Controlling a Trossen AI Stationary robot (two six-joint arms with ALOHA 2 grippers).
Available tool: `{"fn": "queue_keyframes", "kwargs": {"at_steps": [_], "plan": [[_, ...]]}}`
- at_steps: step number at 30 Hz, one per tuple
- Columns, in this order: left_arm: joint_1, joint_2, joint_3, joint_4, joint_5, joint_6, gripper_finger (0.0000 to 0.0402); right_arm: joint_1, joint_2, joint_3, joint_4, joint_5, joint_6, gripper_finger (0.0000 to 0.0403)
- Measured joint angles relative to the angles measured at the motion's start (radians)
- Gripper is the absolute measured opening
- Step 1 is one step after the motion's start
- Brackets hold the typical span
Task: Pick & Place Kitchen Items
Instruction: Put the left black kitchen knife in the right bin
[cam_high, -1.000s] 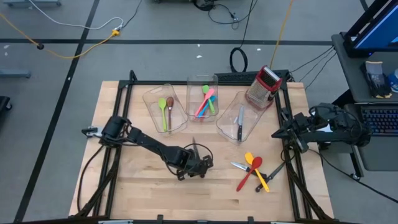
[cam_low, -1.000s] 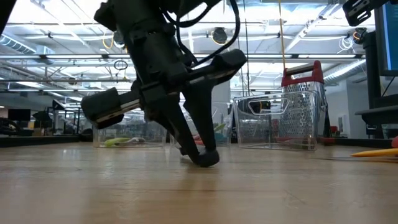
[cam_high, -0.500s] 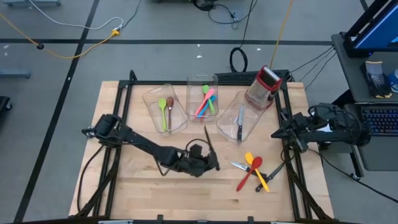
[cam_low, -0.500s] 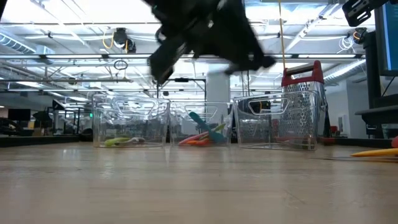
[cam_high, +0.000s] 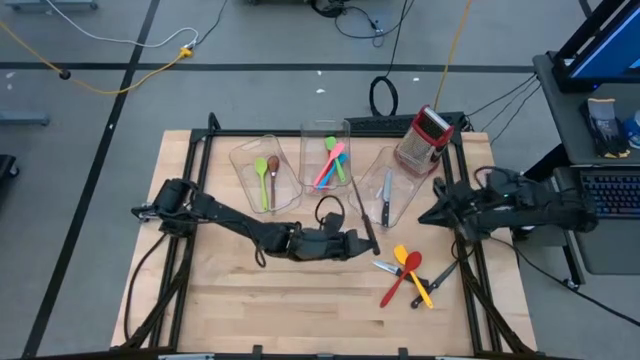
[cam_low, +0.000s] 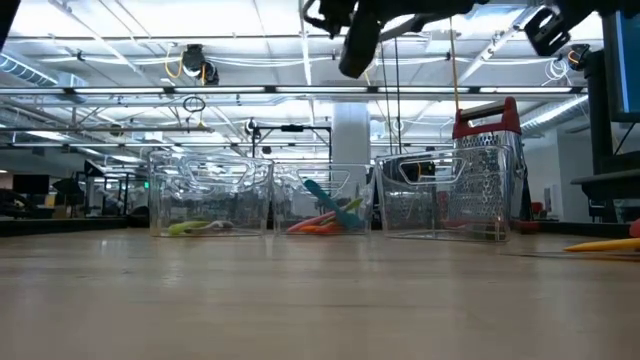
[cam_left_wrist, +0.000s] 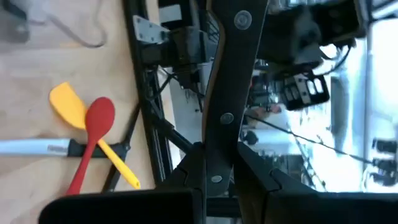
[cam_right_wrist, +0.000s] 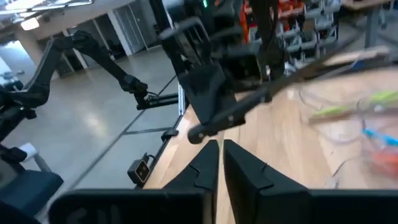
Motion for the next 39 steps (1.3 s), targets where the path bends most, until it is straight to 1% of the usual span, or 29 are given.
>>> {"fn": "queue_keyframes", "kwargs": {"at_steps": [5, 8, 11, 18, 22, 27, 30, 35, 39], "plan": [[0.037, 0.001, 0.024, -0.003, 0.106, 0.101, 0.0041, 0.0, 0.085, -0.064, 0.159, -0.048, 0.051, 0.0055], [0.058, 0.001, 0.035, -0.001, 0.174, 0.135, 0.0041, 0.0, 0.138, -0.081, 0.255, -0.051, 0.069, 0.0086], [0.077, 0.001, 0.035, -0.004, 0.236, 0.167, 0.0042, -0.001, 0.189, -0.083, 0.305, -0.049, 0.069, 0.0122], [0.098, 0.001, 0.035, -0.003, 0.331, 0.216, 0.0042, -0.028, 0.297, -0.083, 0.426, -0.046, 0.103, 0.021], [0.105, 0.001, 0.035, -0.003, 0.351, 0.226, 0.0042, -0.048, 0.345, -0.083, 0.436, -0.046, 0.162, 0.0248], [0.116, 0.001, 0.035, -0.001, 0.363, 0.241, 0.0042, -0.062, 0.399, -0.083, 0.445, -0.05, 0.258, 0.0275], [0.123, 0.001, 0.035, -0.001, 0.372, 0.259, 0.0042, -0.062, 0.434, -0.083, 0.504, -0.07, 0.304, 0.0286], [0.131, 0.0, 0.035, -0.001, 0.389, 0.27, 0.0042, -0.062, 0.477, -0.083, 0.612, -0.077, 0.349, 0.0292], [0.132, 0.0, 0.035, -0.001, 0.391, 0.276, 0.0042, -0.062, 0.513, -0.083, 0.647, -0.077, 0.389, 0.0293]]}}
